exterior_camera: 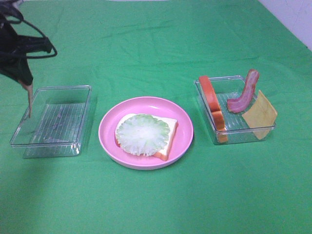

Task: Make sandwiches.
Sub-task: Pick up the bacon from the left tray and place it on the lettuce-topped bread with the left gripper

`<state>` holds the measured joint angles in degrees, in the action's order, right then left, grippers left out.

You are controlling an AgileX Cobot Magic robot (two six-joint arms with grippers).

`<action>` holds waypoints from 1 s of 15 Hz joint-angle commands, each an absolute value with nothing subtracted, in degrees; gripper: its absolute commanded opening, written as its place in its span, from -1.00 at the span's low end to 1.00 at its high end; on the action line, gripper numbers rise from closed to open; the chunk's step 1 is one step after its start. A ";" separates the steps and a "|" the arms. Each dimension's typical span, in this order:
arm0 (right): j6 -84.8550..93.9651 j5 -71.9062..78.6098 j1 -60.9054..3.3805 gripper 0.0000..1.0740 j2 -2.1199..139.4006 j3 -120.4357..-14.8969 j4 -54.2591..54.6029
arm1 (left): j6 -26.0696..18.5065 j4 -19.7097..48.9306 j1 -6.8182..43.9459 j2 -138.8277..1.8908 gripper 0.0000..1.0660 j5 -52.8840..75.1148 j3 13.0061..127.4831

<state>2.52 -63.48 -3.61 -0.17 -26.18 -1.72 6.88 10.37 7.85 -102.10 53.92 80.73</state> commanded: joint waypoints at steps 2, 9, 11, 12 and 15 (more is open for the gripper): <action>2.64 -62.91 -3.21 0.80 -2.01 -26.01 -1.83 | -1.26 24.81 7.96 -100.90 -1.00 55.00 84.51; 2.64 -62.91 -3.21 0.80 -2.01 -26.01 -1.83 | -10.66 43.20 14.04 -104.11 -1.00 54.66 84.63; 2.64 -62.91 -3.21 0.80 -2.01 -26.01 -1.83 | -11.29 43.37 19.94 -107.09 -1.00 53.40 84.63; 2.64 -62.91 -3.21 0.80 -2.01 -26.01 -1.83 | -11.29 43.60 22.12 -108.75 -1.00 53.11 84.63; 2.64 -62.91 -3.21 0.80 -2.01 -26.01 -1.83 | -11.57 43.95 26.93 -112.47 -1.00 51.17 84.68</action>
<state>2.52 -63.48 -3.61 -0.17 -26.18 -1.72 -12.15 44.00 27.56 -113.73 51.34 84.34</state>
